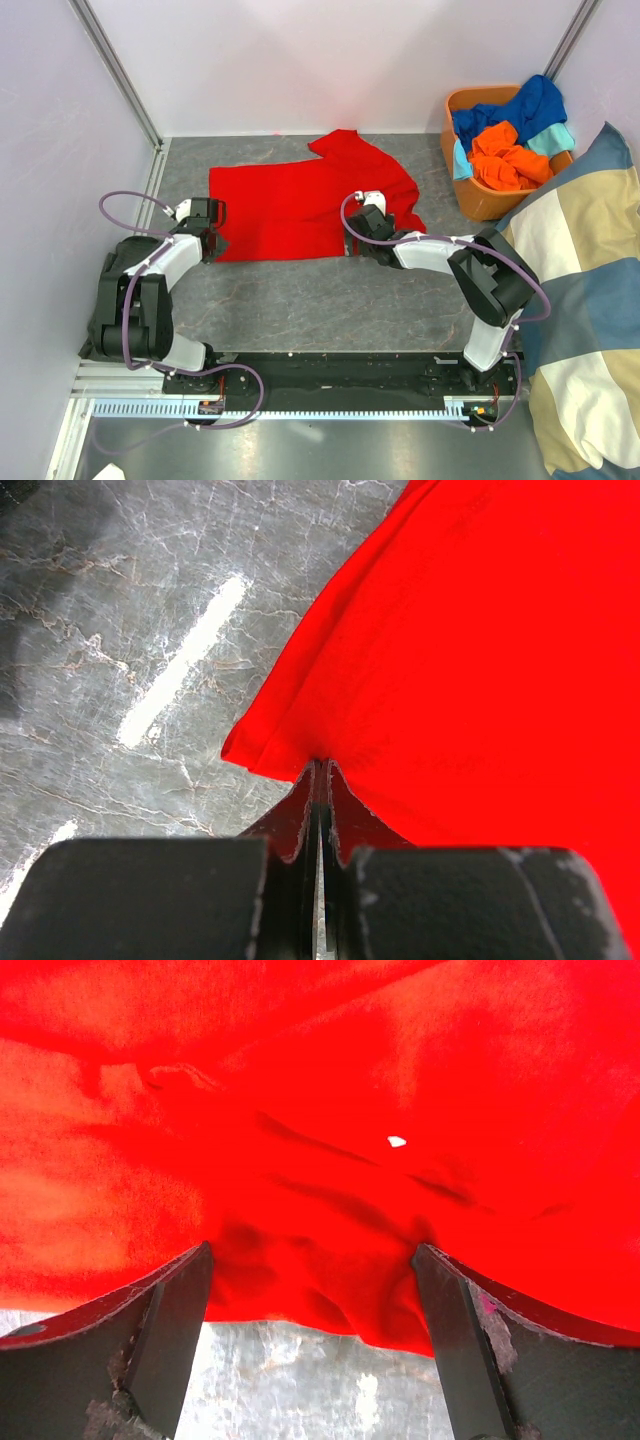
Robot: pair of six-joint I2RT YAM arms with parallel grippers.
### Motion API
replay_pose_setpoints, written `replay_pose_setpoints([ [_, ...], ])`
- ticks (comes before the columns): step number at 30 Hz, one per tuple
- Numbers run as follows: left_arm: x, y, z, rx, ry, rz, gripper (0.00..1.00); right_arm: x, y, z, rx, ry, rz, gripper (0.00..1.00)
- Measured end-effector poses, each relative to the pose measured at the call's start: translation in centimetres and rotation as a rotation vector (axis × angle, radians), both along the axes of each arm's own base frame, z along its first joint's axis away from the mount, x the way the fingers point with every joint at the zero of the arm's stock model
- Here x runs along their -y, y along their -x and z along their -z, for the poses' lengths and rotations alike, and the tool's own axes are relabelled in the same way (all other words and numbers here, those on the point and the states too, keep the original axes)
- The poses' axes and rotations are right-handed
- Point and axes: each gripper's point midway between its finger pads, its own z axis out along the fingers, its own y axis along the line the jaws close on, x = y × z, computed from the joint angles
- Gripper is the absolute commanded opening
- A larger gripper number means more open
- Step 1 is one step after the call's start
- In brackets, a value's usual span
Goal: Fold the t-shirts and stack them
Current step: Fold the flattened tshirt in 1/3 of the way
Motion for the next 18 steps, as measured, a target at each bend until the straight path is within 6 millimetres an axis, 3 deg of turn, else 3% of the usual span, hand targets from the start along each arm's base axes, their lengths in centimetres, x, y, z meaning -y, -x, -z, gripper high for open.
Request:
replay_pose_setpoints([
  [10,0.0,0.0,0.0,-0.001,0.0,0.0,0.02,0.2,3.7,-1.6,-0.181,0.006,-0.062,0.98],
  [13,0.0,0.1,0.1,-0.004,0.001,0.0,0.02,-0.8,2.3,-4.0,-0.166,0.006,-0.079,0.98],
  [18,0.2,0.7,0.7,-0.02,0.013,0.007,0.02,-3.8,-2.6,-7.3,-0.075,0.003,-0.098,0.98],
])
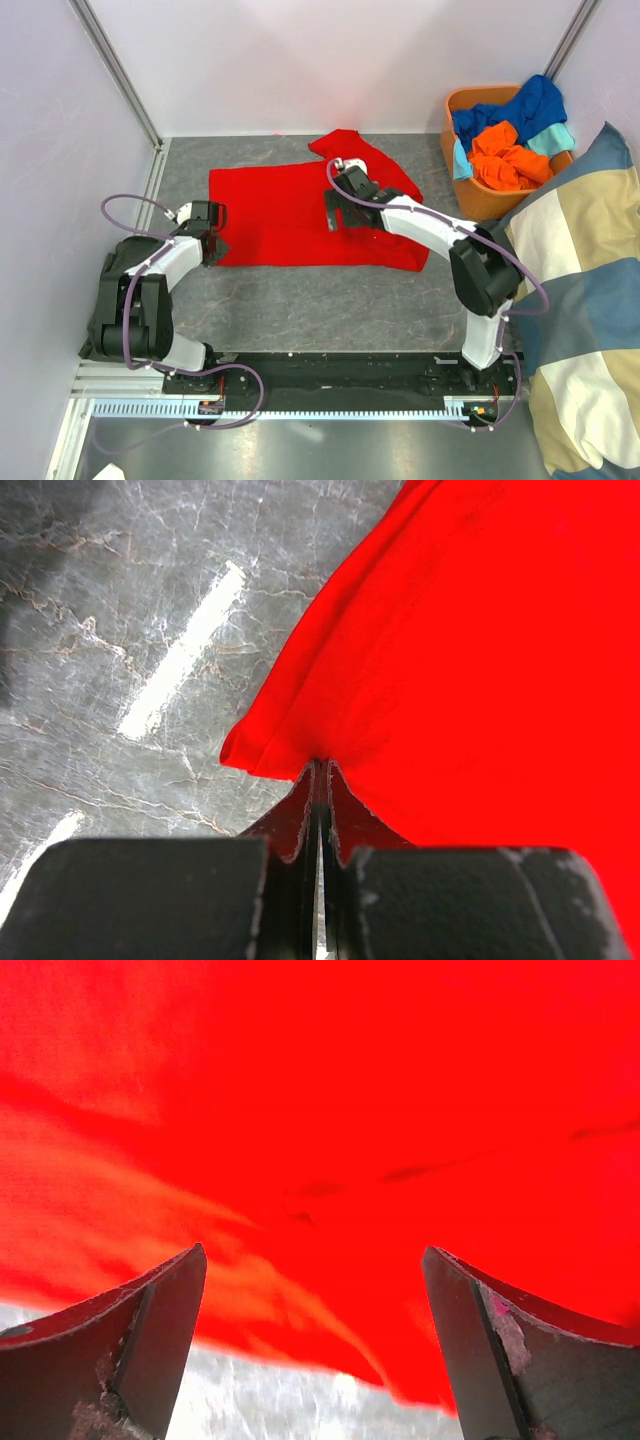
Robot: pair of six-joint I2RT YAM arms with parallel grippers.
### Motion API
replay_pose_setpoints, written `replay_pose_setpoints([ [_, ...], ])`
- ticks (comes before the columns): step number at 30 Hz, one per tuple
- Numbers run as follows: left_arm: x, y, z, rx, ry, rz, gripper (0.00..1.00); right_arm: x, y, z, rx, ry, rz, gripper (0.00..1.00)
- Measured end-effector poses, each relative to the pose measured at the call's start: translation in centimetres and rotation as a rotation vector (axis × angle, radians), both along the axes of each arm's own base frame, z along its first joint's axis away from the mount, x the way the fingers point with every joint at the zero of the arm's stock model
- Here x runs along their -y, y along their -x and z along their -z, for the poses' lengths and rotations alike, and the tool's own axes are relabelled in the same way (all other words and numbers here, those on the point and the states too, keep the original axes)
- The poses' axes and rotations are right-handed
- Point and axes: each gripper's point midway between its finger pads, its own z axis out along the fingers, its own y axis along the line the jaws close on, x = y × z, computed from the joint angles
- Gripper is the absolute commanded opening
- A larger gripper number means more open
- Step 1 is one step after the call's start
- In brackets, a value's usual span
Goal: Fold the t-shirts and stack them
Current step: Fold the flattened tshirt in 1/3 of the way
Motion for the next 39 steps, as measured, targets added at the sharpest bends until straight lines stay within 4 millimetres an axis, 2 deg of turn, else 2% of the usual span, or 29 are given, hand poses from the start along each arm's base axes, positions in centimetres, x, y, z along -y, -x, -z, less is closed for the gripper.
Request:
replay_pose_setpoints([
  [3,0.0,0.2,0.2,-0.004,0.002,0.001,0.02,-0.9,-2.2,0.1,0.018,0.029,-0.011,0.98],
  [8,0.1,0.4,0.4,-0.01,0.004,0.002,0.02,-1.5,-6.0,2.6,0.014,0.079,-0.004,0.98],
  [13,0.1,0.3,0.4,-0.009,0.007,0.004,0.02,0.7,-9.0,4.6,-0.007,0.117,0.045,0.98],
  [17,0.1,0.3,0.4,-0.009,0.007,0.004,0.02,2.4,-11.4,4.1,0.027,0.14,0.081,0.98],
  [22,0.1,0.6,0.6,-0.016,0.007,0.004,0.02,2.8,-12.1,3.6,0.043,0.15,0.086,0.98],
  [29,0.3,1.5,1.1,-0.029,0.017,0.009,0.02,2.7,-11.7,6.0,-0.003,0.178,0.074,0.98],
  [39,0.3,2.4,0.4,-0.001,0.023,0.012,0.02,2.8,-12.2,6.0,-0.005,0.175,0.082,0.98],
])
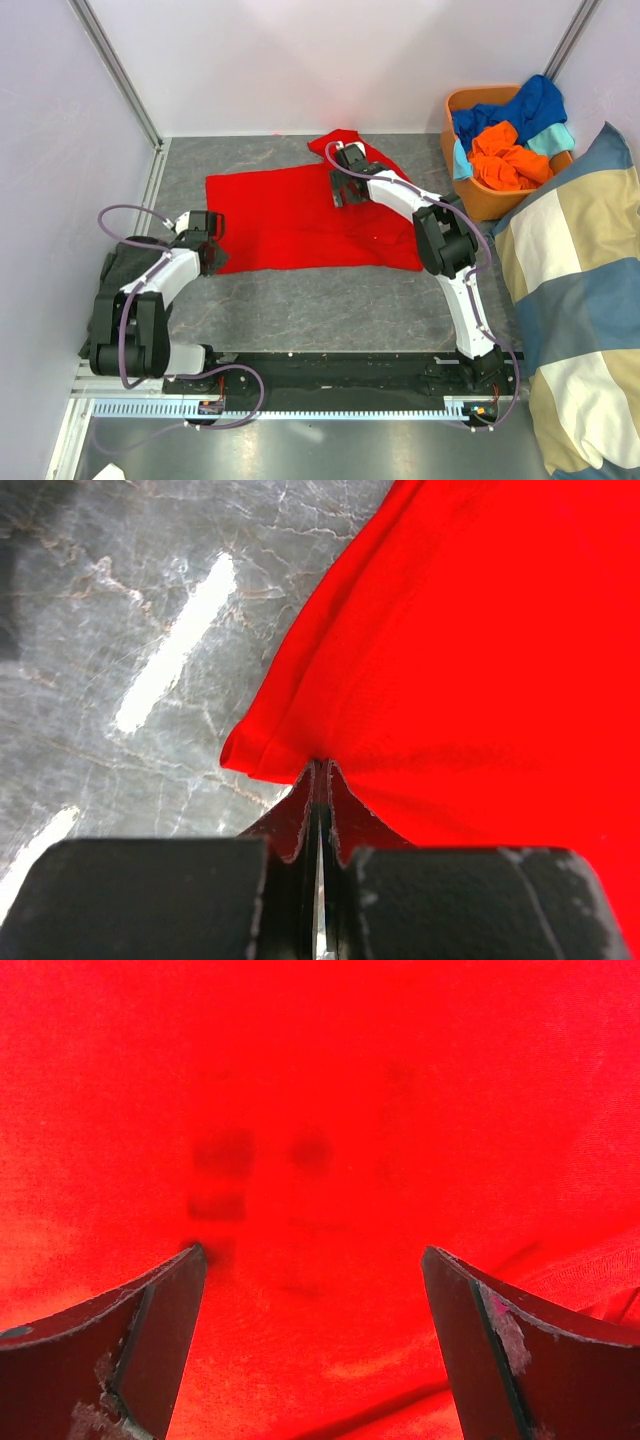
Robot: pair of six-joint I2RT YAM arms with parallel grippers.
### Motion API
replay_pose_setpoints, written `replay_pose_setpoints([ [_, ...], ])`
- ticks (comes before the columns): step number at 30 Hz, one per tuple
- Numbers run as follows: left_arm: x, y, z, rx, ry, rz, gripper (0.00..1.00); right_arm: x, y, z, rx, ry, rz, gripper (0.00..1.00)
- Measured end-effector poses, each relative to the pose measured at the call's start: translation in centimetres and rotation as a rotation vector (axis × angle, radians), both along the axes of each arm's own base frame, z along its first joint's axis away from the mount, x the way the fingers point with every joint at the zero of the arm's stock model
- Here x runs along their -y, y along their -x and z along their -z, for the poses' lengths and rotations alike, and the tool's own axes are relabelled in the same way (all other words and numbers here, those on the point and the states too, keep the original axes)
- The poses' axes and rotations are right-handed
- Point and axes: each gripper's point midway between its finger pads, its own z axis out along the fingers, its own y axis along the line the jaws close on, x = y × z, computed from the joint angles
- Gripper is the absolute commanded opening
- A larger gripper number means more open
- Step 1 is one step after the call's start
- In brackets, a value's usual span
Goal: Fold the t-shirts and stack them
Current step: Fold the flattened tshirt in 1/3 of the way
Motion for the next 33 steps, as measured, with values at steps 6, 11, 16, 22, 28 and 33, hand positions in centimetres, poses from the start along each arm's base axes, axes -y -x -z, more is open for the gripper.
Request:
replay_pose_setpoints([
  [6,0.0,0.8,-0.7,0.017,0.006,-0.01,0.02,0.5,-0.3,0.1,-0.004,-0.011,0.016,0.98],
  [11,-0.2,1.8,-0.6,0.011,0.013,-0.031,0.02,0.7,-0.4,0.2,-0.009,-0.022,0.025,0.98],
  [16,-0.8,2.3,-0.8,0.012,0.02,-0.065,0.02,0.8,-0.4,0.2,-0.012,-0.031,0.029,0.98],
  [22,-1.7,2.5,-1.0,0.013,0.017,-0.1,0.02,1.1,-0.5,0.2,-0.015,-0.038,0.039,0.98],
  [28,-1.7,2.6,-0.9,0.011,0.022,-0.104,0.02,1.2,-0.6,0.2,-0.018,-0.045,0.041,0.98],
  [33,-1.7,2.6,-0.9,0.011,0.024,-0.104,0.02,1.3,-0.6,0.2,-0.019,-0.046,0.044,0.98],
])
